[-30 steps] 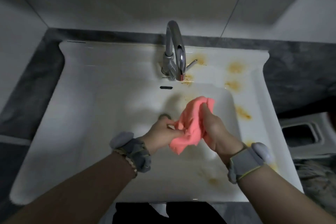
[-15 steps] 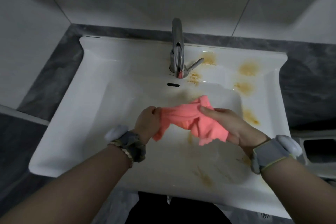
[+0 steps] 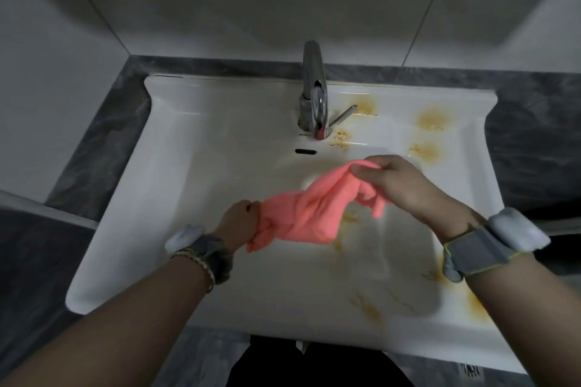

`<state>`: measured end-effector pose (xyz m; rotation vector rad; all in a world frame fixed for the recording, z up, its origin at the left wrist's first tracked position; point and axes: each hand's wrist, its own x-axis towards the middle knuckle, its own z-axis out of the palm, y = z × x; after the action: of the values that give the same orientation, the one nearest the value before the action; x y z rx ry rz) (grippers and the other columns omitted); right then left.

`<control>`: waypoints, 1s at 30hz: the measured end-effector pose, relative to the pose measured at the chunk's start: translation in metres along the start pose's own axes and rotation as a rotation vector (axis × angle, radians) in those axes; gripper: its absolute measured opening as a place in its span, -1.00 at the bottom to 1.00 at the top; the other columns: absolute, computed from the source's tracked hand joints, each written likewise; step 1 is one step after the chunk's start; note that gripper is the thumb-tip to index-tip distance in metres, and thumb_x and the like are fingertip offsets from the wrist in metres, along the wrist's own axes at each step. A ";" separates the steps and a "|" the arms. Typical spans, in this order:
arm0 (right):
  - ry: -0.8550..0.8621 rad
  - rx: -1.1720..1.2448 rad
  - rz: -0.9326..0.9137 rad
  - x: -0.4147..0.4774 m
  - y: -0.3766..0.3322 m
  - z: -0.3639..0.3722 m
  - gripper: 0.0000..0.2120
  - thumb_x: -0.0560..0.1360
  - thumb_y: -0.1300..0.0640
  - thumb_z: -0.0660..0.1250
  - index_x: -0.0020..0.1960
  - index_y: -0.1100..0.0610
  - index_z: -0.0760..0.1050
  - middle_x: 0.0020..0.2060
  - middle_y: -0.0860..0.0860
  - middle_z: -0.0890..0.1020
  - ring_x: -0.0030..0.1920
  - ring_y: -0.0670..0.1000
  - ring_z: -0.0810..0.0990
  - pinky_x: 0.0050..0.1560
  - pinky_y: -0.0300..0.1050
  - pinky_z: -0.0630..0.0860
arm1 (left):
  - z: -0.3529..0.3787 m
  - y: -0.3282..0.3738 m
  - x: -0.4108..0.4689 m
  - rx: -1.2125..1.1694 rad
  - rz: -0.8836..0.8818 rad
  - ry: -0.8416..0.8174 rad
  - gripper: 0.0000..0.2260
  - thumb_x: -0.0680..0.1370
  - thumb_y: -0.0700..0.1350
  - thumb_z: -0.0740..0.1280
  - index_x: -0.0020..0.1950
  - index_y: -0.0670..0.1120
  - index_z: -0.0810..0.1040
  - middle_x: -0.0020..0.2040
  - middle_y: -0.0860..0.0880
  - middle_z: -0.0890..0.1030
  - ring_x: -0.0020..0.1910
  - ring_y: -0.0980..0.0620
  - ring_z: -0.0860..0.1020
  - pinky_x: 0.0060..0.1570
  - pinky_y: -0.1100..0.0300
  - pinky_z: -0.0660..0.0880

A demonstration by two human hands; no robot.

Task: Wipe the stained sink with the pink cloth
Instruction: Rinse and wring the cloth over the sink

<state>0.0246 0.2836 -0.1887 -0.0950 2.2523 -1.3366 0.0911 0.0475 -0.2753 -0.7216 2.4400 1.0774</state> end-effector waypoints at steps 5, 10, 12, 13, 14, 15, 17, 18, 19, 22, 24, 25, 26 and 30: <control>0.048 -0.339 -0.056 0.010 0.007 0.001 -0.83 0.53 0.19 0.23 -0.16 0.20 0.56 -0.35 0.22 0.64 -0.39 0.06 0.55 -0.25 -0.16 0.49 | -0.013 0.010 -0.008 -0.420 0.073 0.099 -0.78 0.61 -0.15 0.13 -0.17 -0.18 0.47 -0.19 -0.16 0.51 -0.21 -0.02 0.44 -0.14 0.19 0.36; 0.142 -0.610 0.006 0.011 0.033 0.015 -0.80 0.48 0.22 0.24 0.01 0.07 0.60 -0.10 0.13 0.69 -0.18 0.14 0.61 -0.17 -0.17 0.46 | -0.023 0.026 -0.016 -0.381 0.266 0.134 -0.74 0.59 -0.17 0.21 -0.31 -0.04 0.43 -0.38 0.03 0.44 -0.43 0.20 0.38 -0.49 0.48 0.28; 0.185 -0.657 -0.103 0.011 0.041 0.029 -0.78 0.51 0.20 0.26 0.10 0.09 0.59 0.02 0.14 0.65 0.04 0.17 0.60 0.00 -0.12 0.45 | -0.025 0.037 -0.021 -0.389 0.296 0.075 -0.72 0.57 -0.13 0.23 -0.35 0.02 0.46 -0.39 0.09 0.48 -0.41 0.19 0.41 -0.51 0.49 0.29; 0.219 -0.656 -0.173 0.010 0.042 0.037 -0.76 0.52 0.21 0.26 0.15 0.11 0.57 0.11 0.16 0.61 0.13 0.17 0.56 0.11 -0.08 0.44 | -0.024 0.041 -0.022 -0.396 0.290 0.040 -0.72 0.57 -0.12 0.24 -0.36 0.03 0.48 -0.38 0.09 0.50 -0.41 0.18 0.43 -0.51 0.48 0.32; 0.279 -0.629 -0.239 0.009 0.041 0.045 -0.74 0.52 0.23 0.27 0.18 0.12 0.55 0.18 0.18 0.57 0.19 0.19 0.51 0.19 -0.05 0.42 | -0.023 0.044 -0.022 -0.425 0.265 0.027 -0.72 0.56 -0.12 0.25 -0.35 0.02 0.51 -0.38 0.08 0.53 -0.41 0.16 0.45 -0.49 0.44 0.36; 0.368 -0.577 -0.302 0.008 0.040 0.050 -0.73 0.50 0.26 0.29 0.19 0.14 0.56 0.19 0.21 0.54 0.20 0.21 0.49 0.20 -0.03 0.40 | -0.023 0.044 -0.019 -0.472 0.208 0.059 -0.74 0.56 -0.12 0.25 -0.33 0.00 0.53 -0.36 0.03 0.55 -0.40 0.12 0.46 -0.46 0.36 0.38; 0.582 -0.438 -0.425 0.005 0.034 0.053 -0.73 0.46 0.36 0.32 0.12 0.17 0.60 0.04 0.26 0.54 0.03 0.22 0.50 0.06 -0.13 0.38 | -0.029 0.040 -0.013 -0.594 0.034 0.155 -0.81 0.56 -0.14 0.26 -0.19 -0.17 0.58 -0.24 -0.15 0.60 -0.29 -0.04 0.49 -0.35 0.22 0.38; 0.664 -0.383 -0.474 0.003 0.033 0.051 -0.74 0.45 0.37 0.31 0.09 0.18 0.61 -0.08 0.23 0.51 -0.07 0.13 0.48 -0.03 -0.21 0.32 | -0.034 0.030 -0.006 -0.549 -0.028 0.188 -0.82 0.56 -0.15 0.26 -0.06 -0.25 0.58 -0.12 -0.23 0.62 -0.18 -0.07 0.52 -0.26 0.16 0.41; 0.708 -0.340 -0.508 0.001 0.031 0.049 -0.75 0.46 0.34 0.29 0.08 0.18 0.61 -0.17 0.18 0.47 -0.15 0.03 0.44 -0.12 -0.27 0.28 | -0.040 0.018 0.000 -0.347 -0.090 0.165 -0.77 0.57 -0.15 0.25 0.11 -0.29 0.54 0.04 -0.27 0.61 -0.04 -0.08 0.55 -0.13 0.09 0.44; 0.701 -0.381 -0.526 -0.001 0.029 0.043 -0.71 0.49 0.13 0.17 0.12 0.13 0.58 -0.32 0.10 0.51 -0.28 -0.05 0.39 -0.29 -0.19 0.28 | -0.059 -0.018 0.009 0.228 -0.177 0.106 -0.66 0.59 -0.12 0.20 0.34 -0.18 0.38 0.32 -0.13 0.50 0.29 -0.06 0.47 0.21 0.16 0.39; 0.709 -0.323 -0.462 -0.002 0.031 0.039 -0.71 0.50 0.11 0.13 0.11 0.06 0.56 -0.32 0.00 0.59 -0.30 -0.14 0.45 -0.27 -0.24 0.34 | -0.065 -0.036 0.015 0.394 -0.232 0.086 -0.68 0.60 -0.15 0.17 0.34 -0.19 0.39 0.37 -0.11 0.45 0.34 -0.05 0.42 0.18 0.31 0.40; 0.732 -0.206 -0.415 -0.002 0.030 0.036 -0.72 0.50 0.14 0.12 0.08 0.01 0.56 -0.29 -0.06 0.61 -0.30 -0.18 0.47 -0.22 -0.28 0.38 | -0.066 -0.042 0.014 0.431 -0.275 0.058 -0.69 0.61 -0.18 0.15 0.34 -0.22 0.39 0.38 -0.14 0.43 0.35 -0.08 0.41 0.09 0.43 0.41; 0.746 -0.062 -0.360 -0.001 0.028 0.032 -0.71 0.51 0.16 0.11 0.03 -0.07 0.56 -0.29 -0.11 0.61 -0.30 -0.18 0.50 -0.16 -0.26 0.45 | -0.069 -0.047 0.011 0.508 -0.264 0.030 -0.69 0.61 -0.21 0.14 0.33 -0.24 0.40 0.37 -0.16 0.44 0.35 -0.10 0.41 0.02 0.48 0.42; 0.487 0.457 -0.258 0.000 0.005 0.036 -0.69 0.56 0.32 0.10 -0.12 -0.01 0.51 -0.12 0.17 0.64 -0.13 0.15 0.59 -0.06 0.09 0.55 | -0.068 -0.052 0.009 0.774 -0.115 -0.046 -0.69 0.58 -0.18 0.18 0.33 -0.17 0.39 0.32 -0.13 0.50 0.29 -0.10 0.48 0.20 0.17 0.41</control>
<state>0.0422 0.2577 -0.2065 0.1185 2.2922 -2.1768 0.1064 -0.0369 -0.2664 -0.5438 2.4478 0.0580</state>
